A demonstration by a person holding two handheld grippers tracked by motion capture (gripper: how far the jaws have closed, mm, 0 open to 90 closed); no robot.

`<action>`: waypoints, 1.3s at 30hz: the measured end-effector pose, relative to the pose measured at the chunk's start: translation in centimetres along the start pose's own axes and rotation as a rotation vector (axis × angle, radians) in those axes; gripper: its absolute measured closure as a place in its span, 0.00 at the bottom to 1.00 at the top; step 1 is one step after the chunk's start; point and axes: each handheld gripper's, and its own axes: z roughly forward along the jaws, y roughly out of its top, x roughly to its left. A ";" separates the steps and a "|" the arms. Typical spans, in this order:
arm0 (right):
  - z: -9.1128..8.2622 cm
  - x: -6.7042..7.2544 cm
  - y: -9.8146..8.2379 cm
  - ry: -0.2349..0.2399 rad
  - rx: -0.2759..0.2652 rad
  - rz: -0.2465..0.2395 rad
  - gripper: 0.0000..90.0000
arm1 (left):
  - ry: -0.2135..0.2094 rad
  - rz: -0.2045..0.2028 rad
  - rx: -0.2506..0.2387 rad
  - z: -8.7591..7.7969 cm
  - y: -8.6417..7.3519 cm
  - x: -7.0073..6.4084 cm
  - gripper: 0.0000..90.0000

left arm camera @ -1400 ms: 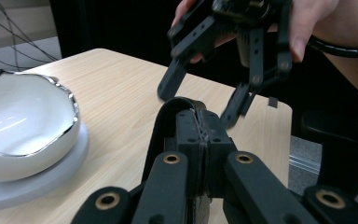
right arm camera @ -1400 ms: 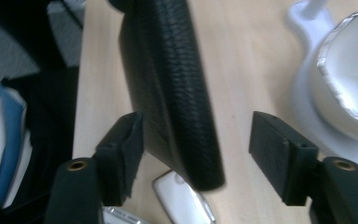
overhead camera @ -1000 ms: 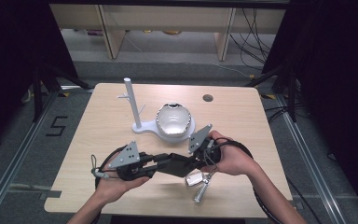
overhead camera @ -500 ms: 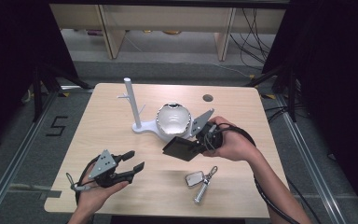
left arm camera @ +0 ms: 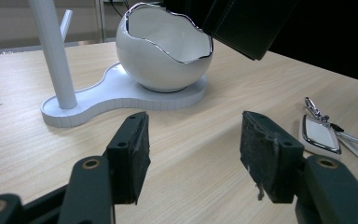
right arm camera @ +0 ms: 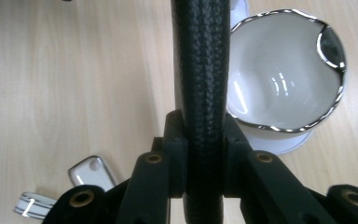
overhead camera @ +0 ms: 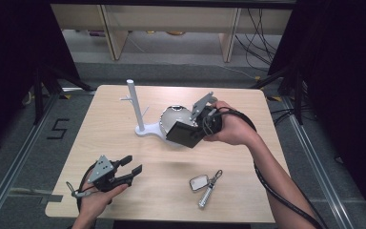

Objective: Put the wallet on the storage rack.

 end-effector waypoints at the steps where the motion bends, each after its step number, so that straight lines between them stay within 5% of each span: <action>1: 0.0 -0.2 0.2 -0.006 0.003 -0.003 0.87 | -0.004 -0.003 -0.007 0.1 -0.1 0.0 0.47; 9: 0.4 -2.1 1.4 -0.036 0.018 0.008 0.87 | 0.002 -0.014 0.002 0.1 -0.4 0.1 0.47; 23: 2.4 -4.8 2.1 -0.003 0.012 0.060 0.87 | -0.012 -0.022 -0.002 0.3 -0.7 0.1 0.46; 39: 3.1 -6.1 2.9 0.002 -0.002 0.083 0.87 | -0.019 -0.031 0.004 0.5 -0.8 0.1 0.45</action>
